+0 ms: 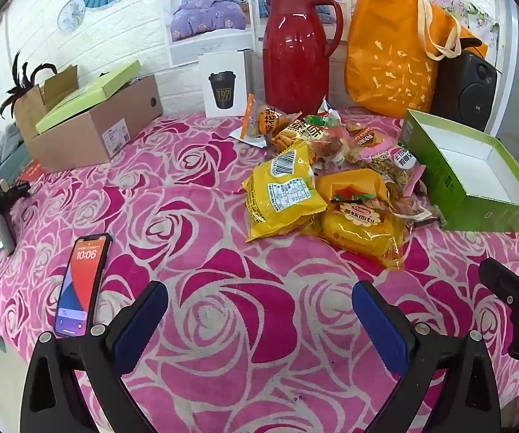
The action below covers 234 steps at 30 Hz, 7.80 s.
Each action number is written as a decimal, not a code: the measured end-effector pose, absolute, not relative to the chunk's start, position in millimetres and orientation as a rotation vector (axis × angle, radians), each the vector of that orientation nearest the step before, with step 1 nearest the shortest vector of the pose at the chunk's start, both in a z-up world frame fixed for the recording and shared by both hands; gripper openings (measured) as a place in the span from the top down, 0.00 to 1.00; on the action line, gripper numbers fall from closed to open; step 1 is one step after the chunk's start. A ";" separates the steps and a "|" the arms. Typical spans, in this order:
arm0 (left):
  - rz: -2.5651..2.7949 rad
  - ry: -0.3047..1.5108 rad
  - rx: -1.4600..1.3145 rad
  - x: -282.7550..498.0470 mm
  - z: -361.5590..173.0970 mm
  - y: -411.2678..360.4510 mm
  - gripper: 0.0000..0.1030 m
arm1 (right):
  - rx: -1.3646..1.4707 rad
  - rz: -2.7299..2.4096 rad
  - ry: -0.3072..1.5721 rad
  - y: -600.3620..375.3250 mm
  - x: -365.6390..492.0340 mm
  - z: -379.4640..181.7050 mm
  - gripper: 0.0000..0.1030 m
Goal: Organize snacks
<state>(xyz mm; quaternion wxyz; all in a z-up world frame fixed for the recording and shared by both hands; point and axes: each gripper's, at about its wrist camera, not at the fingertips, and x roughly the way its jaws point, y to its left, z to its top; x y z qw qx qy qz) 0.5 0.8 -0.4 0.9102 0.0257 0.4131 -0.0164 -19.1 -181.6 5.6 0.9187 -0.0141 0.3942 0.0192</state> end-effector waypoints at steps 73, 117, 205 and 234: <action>0.015 0.930 -0.064 37.5 -23.2 47.6 0.00 | 0.016 0.219 0.876 -164.2 5.5 -21.2 0.00; -0.267 1.103 -0.134 105.7 -36.9 44.1 0.35 | 0.005 0.533 1.015 -113.3 21.5 -52.0 0.34; -0.264 0.796 -0.097 92.9 19.1 -1.1 0.11 | 0.049 0.177 0.737 -213.4 26.4 16.3 0.01; -0.508 0.954 -0.144 97.8 -34.9 3.1 0.80 | -0.003 0.277 0.906 -151.1 64.6 -21.1 0.42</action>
